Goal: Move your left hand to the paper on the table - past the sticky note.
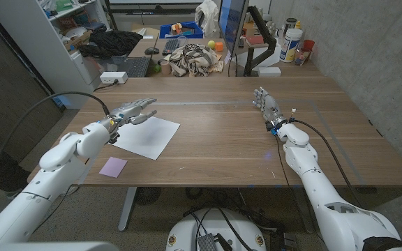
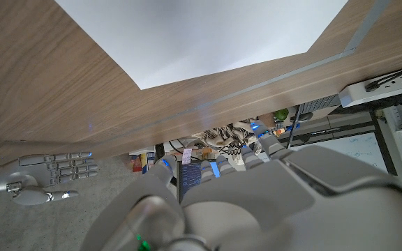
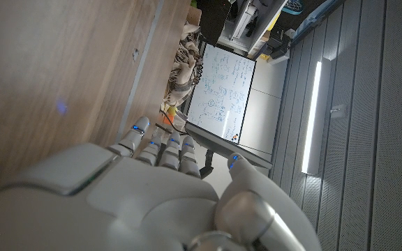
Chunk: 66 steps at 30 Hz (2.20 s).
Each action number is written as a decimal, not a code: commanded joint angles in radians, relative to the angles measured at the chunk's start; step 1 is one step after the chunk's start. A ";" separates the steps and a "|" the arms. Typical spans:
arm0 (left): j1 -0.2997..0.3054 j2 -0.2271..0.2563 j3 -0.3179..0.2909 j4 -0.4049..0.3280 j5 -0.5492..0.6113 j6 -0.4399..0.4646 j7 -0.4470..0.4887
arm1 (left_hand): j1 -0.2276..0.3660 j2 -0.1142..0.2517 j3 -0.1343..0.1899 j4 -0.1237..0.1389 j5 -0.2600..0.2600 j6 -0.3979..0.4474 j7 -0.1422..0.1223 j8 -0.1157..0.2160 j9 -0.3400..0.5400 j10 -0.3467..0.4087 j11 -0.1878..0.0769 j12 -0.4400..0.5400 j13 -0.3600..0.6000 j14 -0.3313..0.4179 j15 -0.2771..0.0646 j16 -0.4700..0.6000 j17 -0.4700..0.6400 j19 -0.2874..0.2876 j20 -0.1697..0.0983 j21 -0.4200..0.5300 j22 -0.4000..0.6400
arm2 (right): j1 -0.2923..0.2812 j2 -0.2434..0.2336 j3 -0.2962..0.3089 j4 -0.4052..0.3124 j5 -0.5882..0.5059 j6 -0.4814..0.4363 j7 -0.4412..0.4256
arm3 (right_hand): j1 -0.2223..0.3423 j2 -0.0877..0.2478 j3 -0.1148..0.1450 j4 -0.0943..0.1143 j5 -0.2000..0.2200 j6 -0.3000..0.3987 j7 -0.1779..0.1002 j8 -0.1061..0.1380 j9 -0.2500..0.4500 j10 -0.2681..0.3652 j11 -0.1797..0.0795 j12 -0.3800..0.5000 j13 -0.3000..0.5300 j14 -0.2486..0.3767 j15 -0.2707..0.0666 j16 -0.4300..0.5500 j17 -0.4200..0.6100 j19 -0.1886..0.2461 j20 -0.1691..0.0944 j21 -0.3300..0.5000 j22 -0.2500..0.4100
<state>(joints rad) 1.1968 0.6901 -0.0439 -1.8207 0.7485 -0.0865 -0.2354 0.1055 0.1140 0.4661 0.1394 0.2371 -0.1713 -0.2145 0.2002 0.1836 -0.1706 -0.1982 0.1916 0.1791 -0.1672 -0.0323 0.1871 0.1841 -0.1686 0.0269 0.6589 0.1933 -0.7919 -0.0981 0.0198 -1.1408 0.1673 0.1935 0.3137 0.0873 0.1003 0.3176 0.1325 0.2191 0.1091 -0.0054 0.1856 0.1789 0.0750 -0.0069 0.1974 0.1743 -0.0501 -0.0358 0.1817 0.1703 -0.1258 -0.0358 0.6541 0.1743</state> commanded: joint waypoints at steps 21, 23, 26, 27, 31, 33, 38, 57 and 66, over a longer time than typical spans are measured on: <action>0.032 0.022 0.011 -0.042 0.046 0.055 -0.050 | 0.016 0.007 0.008 0.003 -0.004 -0.038 -0.008 -0.006 0.006 -0.049 -0.008 -0.003 0.004 -0.150 -0.062 0.002 0.002 -0.306 -0.006 -0.006 0.002 | -0.015 -0.009 0.004 -0.020 0.013 -0.003 0.009 | -0.012 0.040 0.000 0.006 0.005 0.004 -0.005 0.005 0.006 0.002 0.003 0.004 0.005 0.008 -0.003 0.001 0.001 0.009 -0.074 -0.008 0.005; 0.032 0.024 0.012 -0.042 0.048 0.056 -0.052 | 0.016 0.007 0.008 0.003 -0.004 -0.039 -0.008 -0.006 0.006 -0.050 -0.008 -0.003 0.004 -0.151 -0.062 0.002 0.002 -0.307 -0.005 -0.006 0.002 | -0.014 -0.008 0.003 -0.018 0.014 -0.004 0.010 | -0.013 0.040 0.000 0.006 0.005 0.004 -0.005 0.005 0.006 0.002 0.002 0.004 0.005 0.008 -0.003 0.001 0.001 0.010 -0.073 -0.008 0.005; 0.033 0.024 0.013 -0.041 0.049 0.057 -0.054 | 0.016 0.008 0.008 0.003 -0.004 -0.042 -0.008 -0.007 0.006 -0.050 -0.008 -0.002 0.004 -0.151 -0.062 0.003 0.003 -0.305 -0.007 -0.006 0.002 | -0.013 -0.008 0.003 -0.017 0.013 -0.004 0.010 | -0.012 0.040 0.001 0.006 0.005 0.004 -0.004 0.005 0.006 0.003 0.001 0.004 0.005 0.008 -0.003 0.001 0.001 0.010 -0.074 -0.009 0.005; 0.033 0.025 0.014 -0.041 0.049 0.058 -0.054 | 0.016 0.008 0.008 0.003 -0.004 -0.043 -0.008 -0.007 0.006 -0.051 -0.008 -0.003 0.004 -0.152 -0.062 0.002 0.003 -0.305 -0.008 -0.006 0.002 | -0.013 -0.009 0.003 -0.016 0.013 -0.003 0.010 | -0.013 0.040 0.001 0.006 0.005 0.005 -0.004 0.005 0.006 0.002 0.000 0.004 0.005 0.008 -0.003 0.001 0.001 0.010 -0.074 -0.009 0.006; 0.036 0.026 0.015 -0.042 0.054 0.059 -0.052 | 0.016 0.008 0.008 0.004 -0.004 -0.046 -0.008 -0.008 0.006 -0.054 -0.008 -0.003 0.004 -0.152 -0.061 0.003 0.003 -0.306 -0.007 -0.006 0.003 | -0.012 -0.009 0.002 -0.016 0.011 -0.005 0.009 | -0.013 0.040 0.001 0.006 0.006 0.005 -0.004 0.005 0.006 0.003 -0.002 0.004 0.005 0.009 -0.003 0.001 0.001 0.011 -0.074 -0.010 0.006; 0.037 0.025 0.014 -0.042 0.052 0.060 -0.052 | 0.016 0.008 0.009 0.004 -0.004 -0.047 -0.008 -0.008 0.006 -0.055 -0.008 -0.003 0.004 -0.152 -0.060 0.003 0.003 -0.306 -0.006 -0.006 0.003 | -0.012 -0.009 0.002 -0.017 0.011 -0.004 0.009 | -0.013 0.040 0.001 0.006 0.006 0.005 -0.003 0.005 0.006 0.003 -0.003 0.004 0.005 0.009 -0.003 0.001 0.001 0.011 -0.074 -0.011 0.006; 0.042 0.028 0.016 -0.044 0.054 0.064 -0.059 | 0.017 0.010 0.010 0.004 -0.004 -0.052 -0.008 -0.009 0.006 -0.057 -0.010 -0.003 0.004 -0.152 -0.058 0.004 0.003 -0.307 -0.006 -0.007 0.003 | -0.014 -0.009 0.000 -0.020 0.010 -0.006 0.010 | -0.013 0.039 0.002 0.006 0.006 0.006 -0.001 0.006 0.006 0.003 -0.004 0.005 0.005 0.010 -0.003 0.001 0.001 0.012 -0.074 -0.012 0.006; 0.052 0.044 0.028 -0.056 0.100 0.093 -0.073 | 0.019 0.014 0.013 0.005 -0.004 -0.058 -0.008 -0.008 0.007 -0.037 -0.006 0.005 0.005 -0.139 -0.056 0.010 0.003 -0.301 -0.003 -0.006 0.003 | -0.015 -0.009 -0.002 -0.019 0.008 -0.006 0.010 | -0.014 0.038 0.003 0.007 0.007 0.005 -0.001 0.005 0.006 0.003 -0.004 0.005 0.005 0.010 -0.003 0.000 0.001 0.014 -0.073 -0.018 0.006; 0.048 0.049 0.033 -0.051 0.105 0.106 -0.088 | 0.020 0.016 0.015 0.006 -0.005 -0.061 -0.008 -0.008 0.007 -0.038 -0.007 0.005 0.006 -0.141 -0.058 0.009 0.004 -0.303 -0.001 -0.007 0.004 | -0.014 -0.006 -0.003 -0.016 0.006 -0.008 0.007 | -0.014 0.037 0.004 0.007 0.007 0.004 -0.001 0.005 0.006 0.003 -0.005 0.005 0.005 0.010 -0.003 0.000 0.001 0.015 -0.074 -0.020 0.006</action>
<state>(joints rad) 1.2464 0.7322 -0.0190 -1.8732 0.8377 0.0003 -0.3077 0.1127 0.1147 0.4745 0.1451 0.2329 -0.1713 -0.2145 0.1923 0.1887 -0.1761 -0.2034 0.1916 0.1791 -0.1672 -0.0323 0.1930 0.1839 -0.1721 0.0233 0.6540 0.1929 -0.8056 -0.1064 0.0183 -1.1589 0.1759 0.1870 0.3249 0.0731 0.1014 0.3176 0.1325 0.2191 0.1090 -0.0053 0.1856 0.1840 0.0749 -0.0070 0.1974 0.1742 -0.0390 -0.0360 0.1817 0.1675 -0.1115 -0.0358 0.6348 0.1743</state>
